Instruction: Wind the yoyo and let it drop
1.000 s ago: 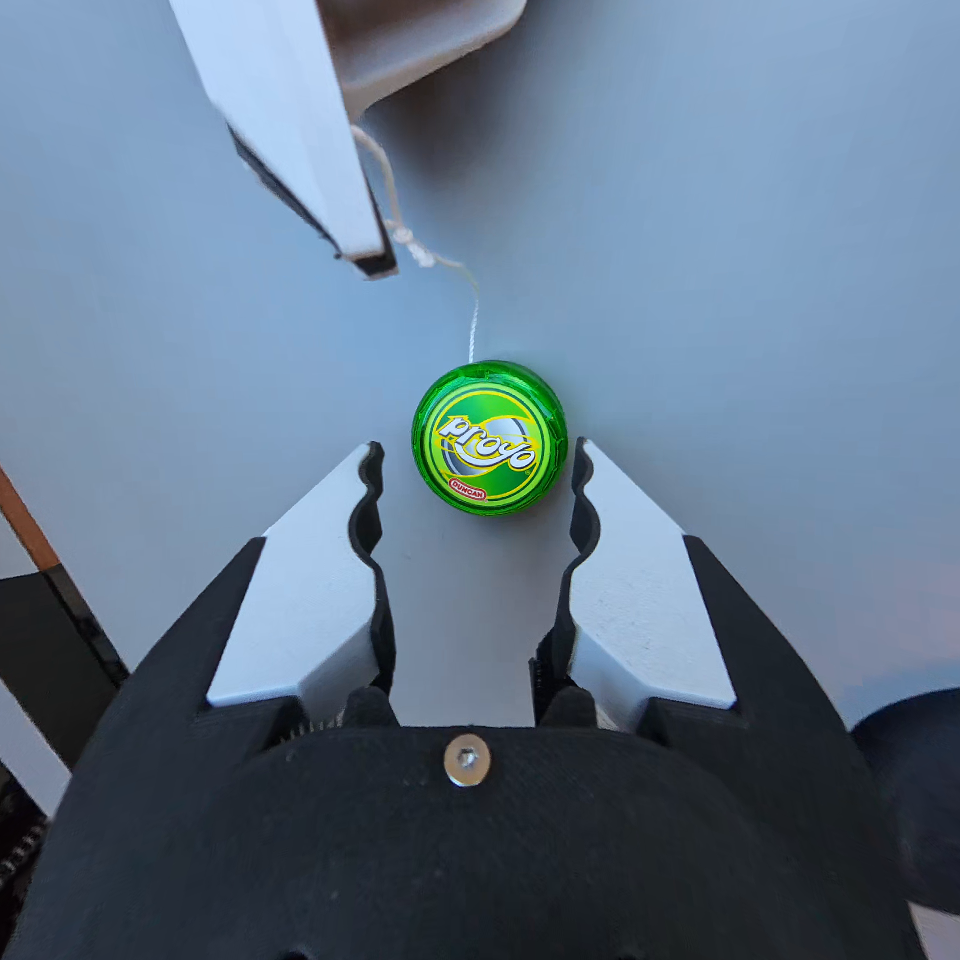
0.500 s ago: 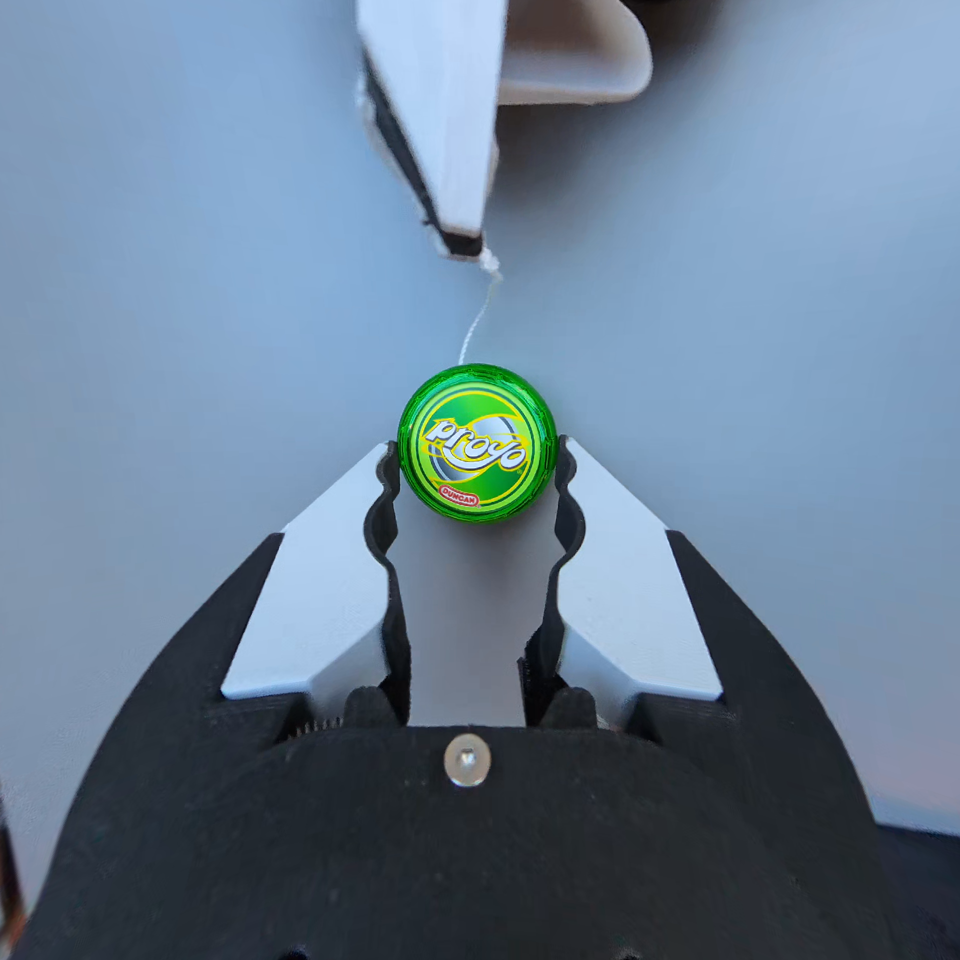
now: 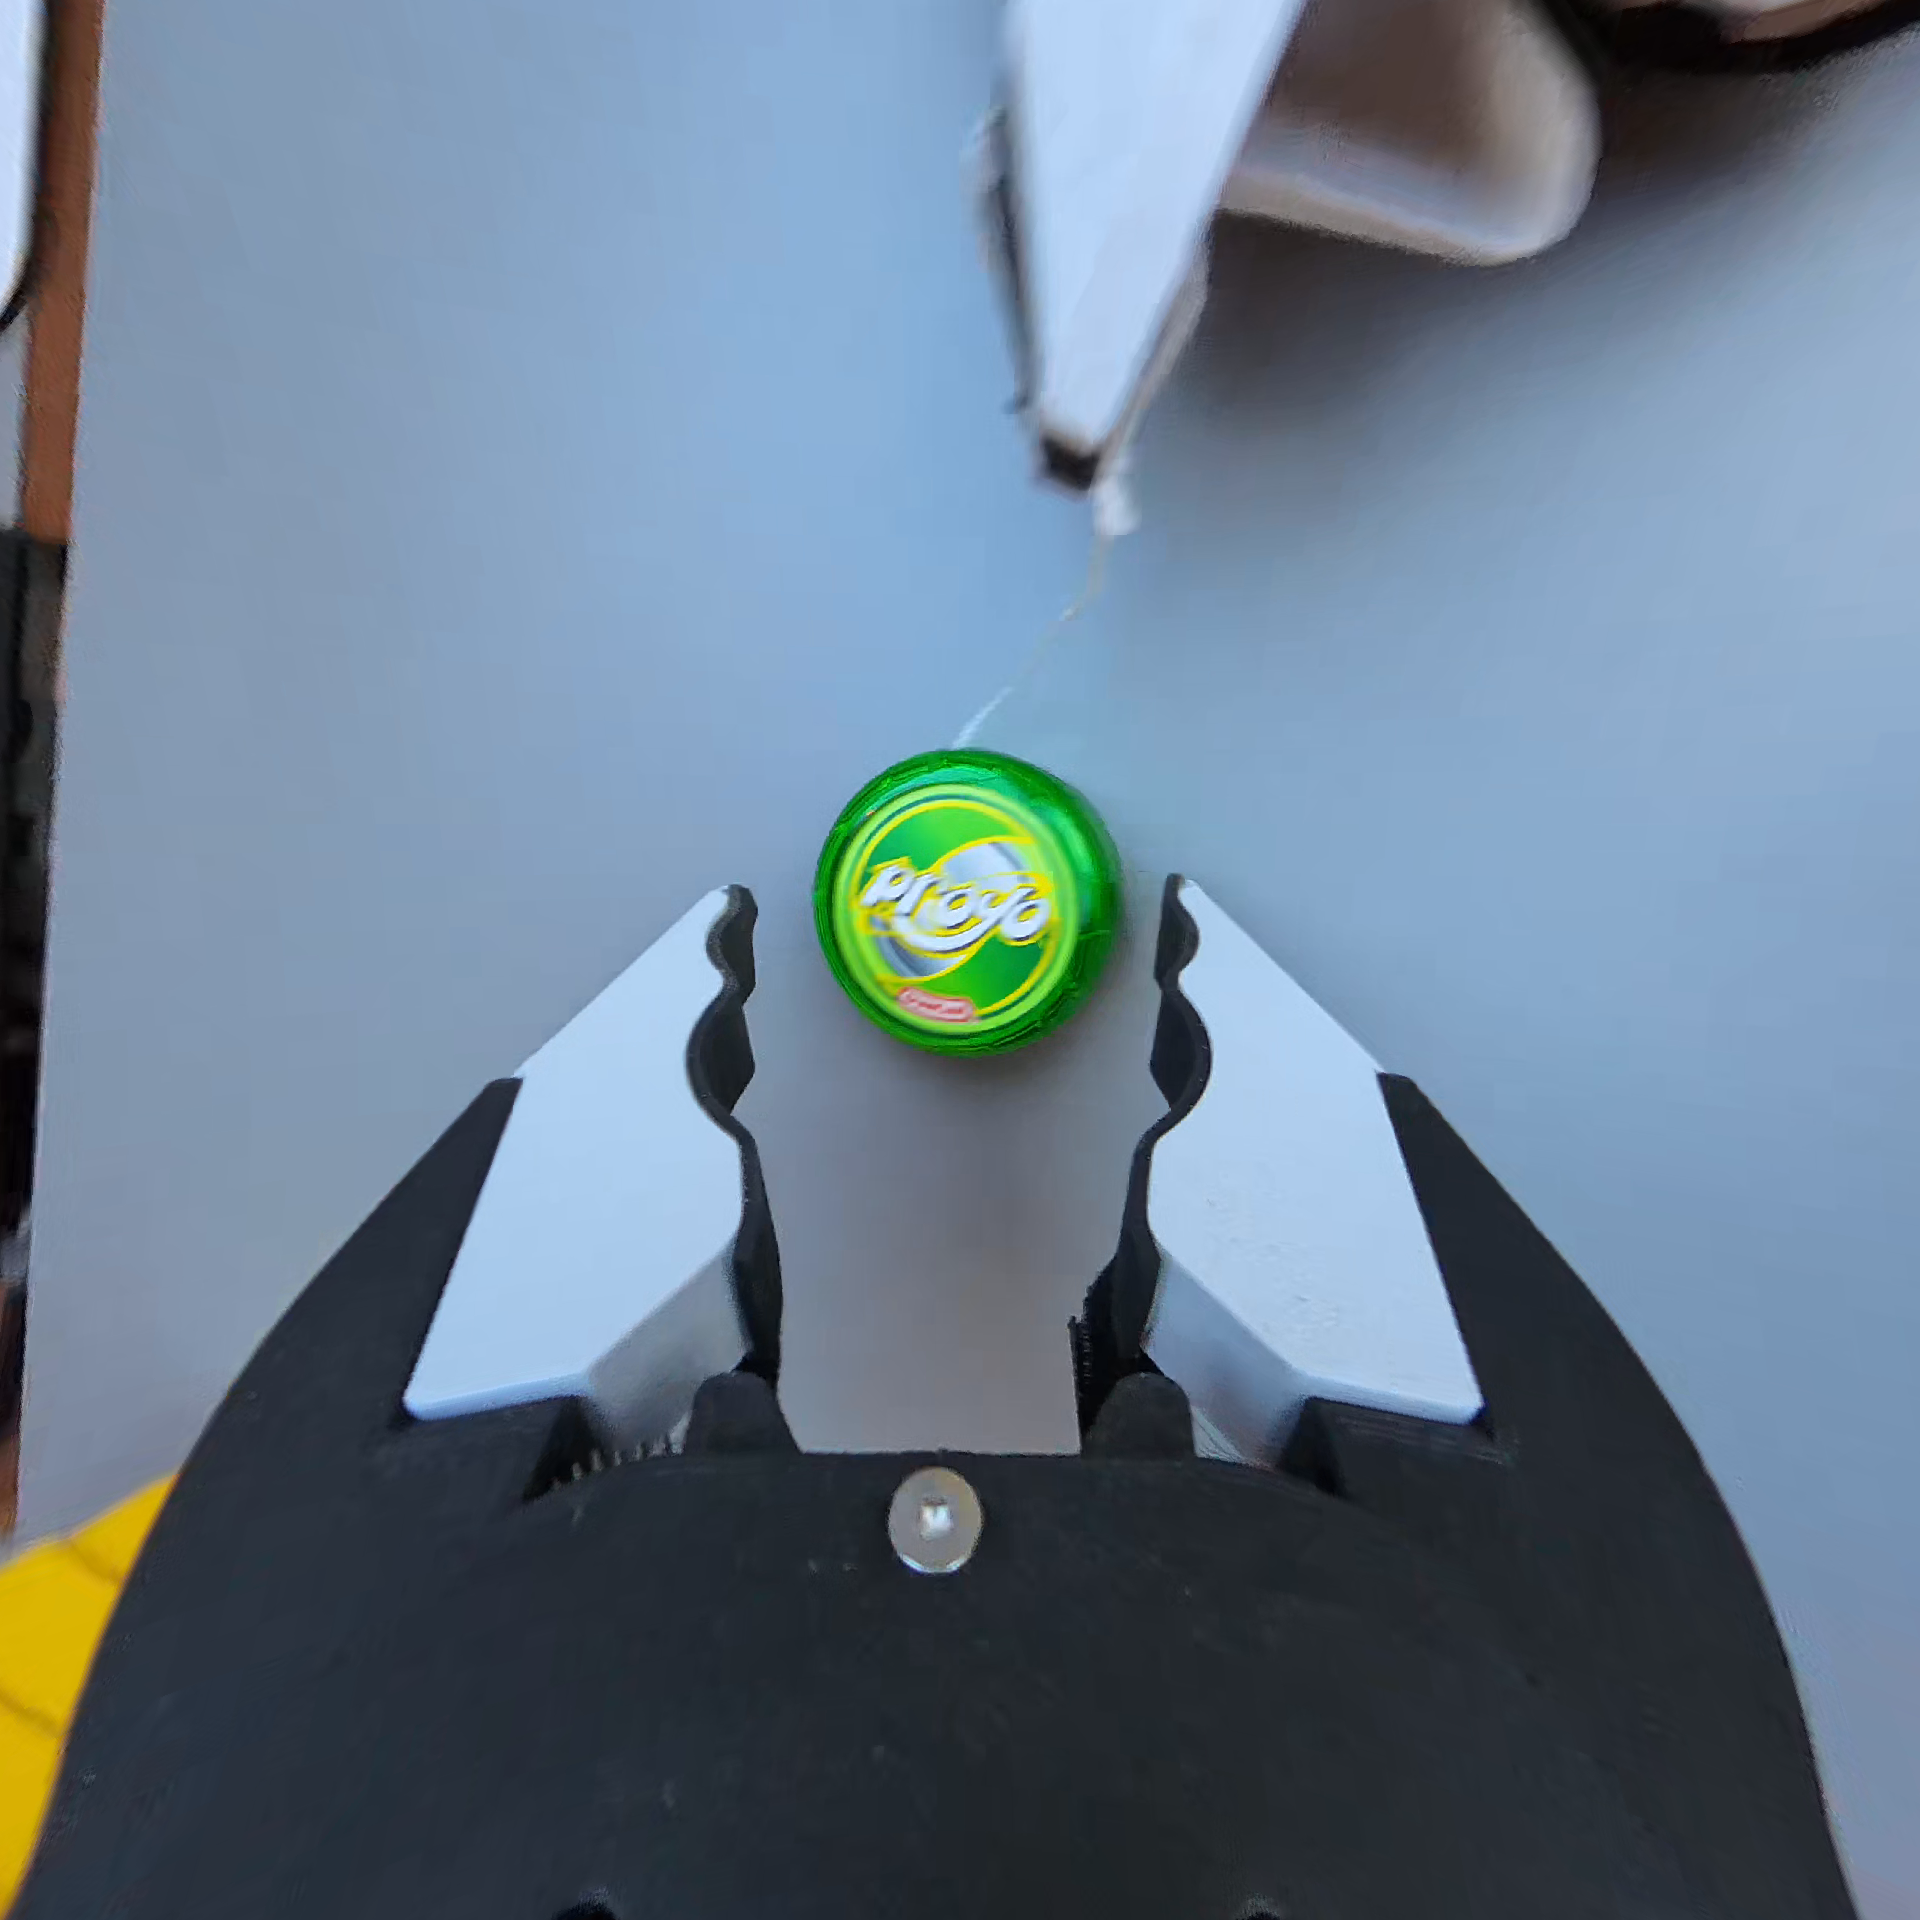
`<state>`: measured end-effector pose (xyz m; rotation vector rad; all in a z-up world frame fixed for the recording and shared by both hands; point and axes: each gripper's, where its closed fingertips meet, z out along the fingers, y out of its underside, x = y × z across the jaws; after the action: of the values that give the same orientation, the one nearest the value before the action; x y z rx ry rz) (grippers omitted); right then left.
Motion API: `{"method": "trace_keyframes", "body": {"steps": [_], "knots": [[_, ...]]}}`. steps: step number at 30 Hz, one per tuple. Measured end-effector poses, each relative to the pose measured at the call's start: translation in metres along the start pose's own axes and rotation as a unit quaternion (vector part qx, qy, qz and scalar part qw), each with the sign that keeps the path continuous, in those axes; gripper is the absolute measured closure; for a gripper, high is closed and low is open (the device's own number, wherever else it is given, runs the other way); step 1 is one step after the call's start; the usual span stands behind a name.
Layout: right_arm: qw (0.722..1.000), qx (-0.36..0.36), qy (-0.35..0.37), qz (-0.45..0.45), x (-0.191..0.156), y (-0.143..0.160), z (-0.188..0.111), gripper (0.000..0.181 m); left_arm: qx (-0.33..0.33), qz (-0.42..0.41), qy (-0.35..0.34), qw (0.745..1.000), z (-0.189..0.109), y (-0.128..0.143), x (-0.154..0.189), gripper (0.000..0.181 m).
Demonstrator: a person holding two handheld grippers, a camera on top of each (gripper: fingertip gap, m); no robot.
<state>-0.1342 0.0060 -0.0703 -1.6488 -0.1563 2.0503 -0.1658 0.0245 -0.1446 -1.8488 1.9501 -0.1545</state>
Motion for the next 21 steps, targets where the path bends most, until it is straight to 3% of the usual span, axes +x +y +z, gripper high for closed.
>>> {"method": "trace_keyframes", "body": {"steps": [3, 6, 14, 17, 21], "knots": [[1.000, -0.005, -0.001, 0.001, 0.000, 0.001, 0.001, 0.181, 0.031, 0.097, 0.062, 0.993, -0.010, -0.012, 0.014, 0.095], [1.000, -0.007, -0.002, 0.001, -0.001, 0.002, 0.001, 0.181, 0.016, 0.172, 0.103, 0.980, -0.013, -0.006, 0.019, 0.080], [1.000, -0.009, -0.009, 0.001, -0.003, 0.002, 0.002, 0.181, 0.000, 0.156, 0.171, 0.973, -0.009, -0.004, 0.018, 0.095], [1.000, -0.012, -0.011, 0.001, -0.004, 0.003, 0.002, 0.181, -0.008, 0.169, 0.164, 0.972, -0.005, 0.001, 0.015, 0.100], [1.000, -0.013, -0.012, 0.001, -0.004, 0.004, 0.003, 0.181, 0.001, 0.178, 0.147, 0.973, -0.005, 0.003, 0.010, 0.126]]}}
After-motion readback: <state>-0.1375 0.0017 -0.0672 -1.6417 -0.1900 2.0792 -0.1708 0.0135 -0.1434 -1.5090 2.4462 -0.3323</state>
